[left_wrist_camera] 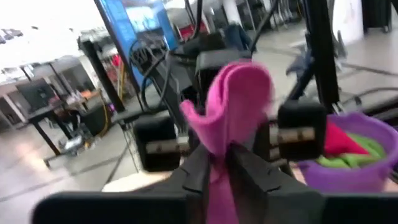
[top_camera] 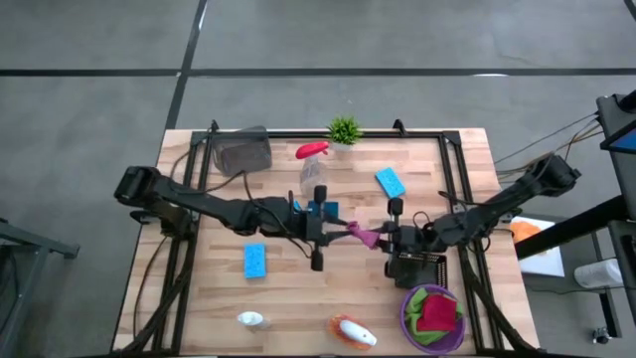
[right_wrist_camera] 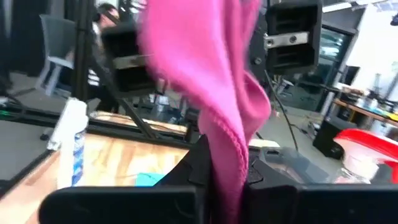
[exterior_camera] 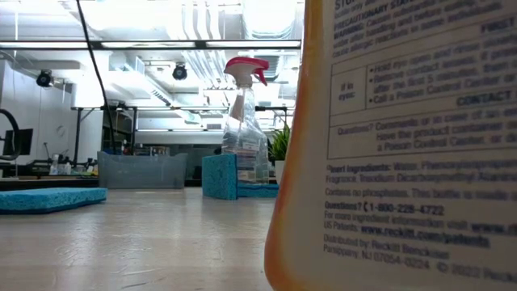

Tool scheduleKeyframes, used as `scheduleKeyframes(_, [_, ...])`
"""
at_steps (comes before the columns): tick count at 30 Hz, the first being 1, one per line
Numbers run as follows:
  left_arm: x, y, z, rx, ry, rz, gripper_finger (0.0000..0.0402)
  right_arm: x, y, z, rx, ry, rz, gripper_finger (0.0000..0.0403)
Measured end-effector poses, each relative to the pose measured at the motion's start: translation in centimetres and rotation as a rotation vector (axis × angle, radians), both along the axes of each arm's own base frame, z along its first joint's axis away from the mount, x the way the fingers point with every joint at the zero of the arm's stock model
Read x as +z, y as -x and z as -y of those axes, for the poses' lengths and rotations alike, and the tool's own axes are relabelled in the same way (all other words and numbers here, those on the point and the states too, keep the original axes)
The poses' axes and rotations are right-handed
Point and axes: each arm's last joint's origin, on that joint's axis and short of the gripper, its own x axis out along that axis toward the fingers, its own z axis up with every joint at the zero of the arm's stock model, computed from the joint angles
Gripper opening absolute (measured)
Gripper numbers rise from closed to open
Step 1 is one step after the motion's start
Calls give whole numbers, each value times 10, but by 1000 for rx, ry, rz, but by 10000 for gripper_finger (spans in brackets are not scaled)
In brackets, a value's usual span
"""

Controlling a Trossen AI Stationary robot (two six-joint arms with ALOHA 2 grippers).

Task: Pick & Place Kitchen Items
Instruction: Put the violet towel into the purple bucket

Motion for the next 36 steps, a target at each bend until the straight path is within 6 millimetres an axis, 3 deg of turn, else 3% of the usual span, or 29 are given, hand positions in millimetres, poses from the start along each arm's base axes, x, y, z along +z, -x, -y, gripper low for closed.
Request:
scheduleKeyframes(5, [18,22,-2,-69,45,-71,108,-1,14,0,77,4,86,17])
scheduleKeyframes(8, [19,29,1,-151,68,-126,128,-5,26,1,174,26,185,17])
scheduleKeyframes(17, [-20,38,7,-189,48,-220,143,-28,60,5,548,34,353,17])
scheduleKeyframes(22, [-31,44,4,-150,70,-248,143,-33,68,-2,625,44,259,17])
scheduleKeyframes(27, [-40,51,2,-113,88,-269,143,-26,78,-18,688,51,136,17])
scheduleKeyframes(30, [-42,55,1,-105,94,-260,143,-15,86,-30,678,66,41,17])
scheduleKeyframes(36, [-44,59,-1,-80,107,-259,143,28,106,-54,636,53,-285,17])
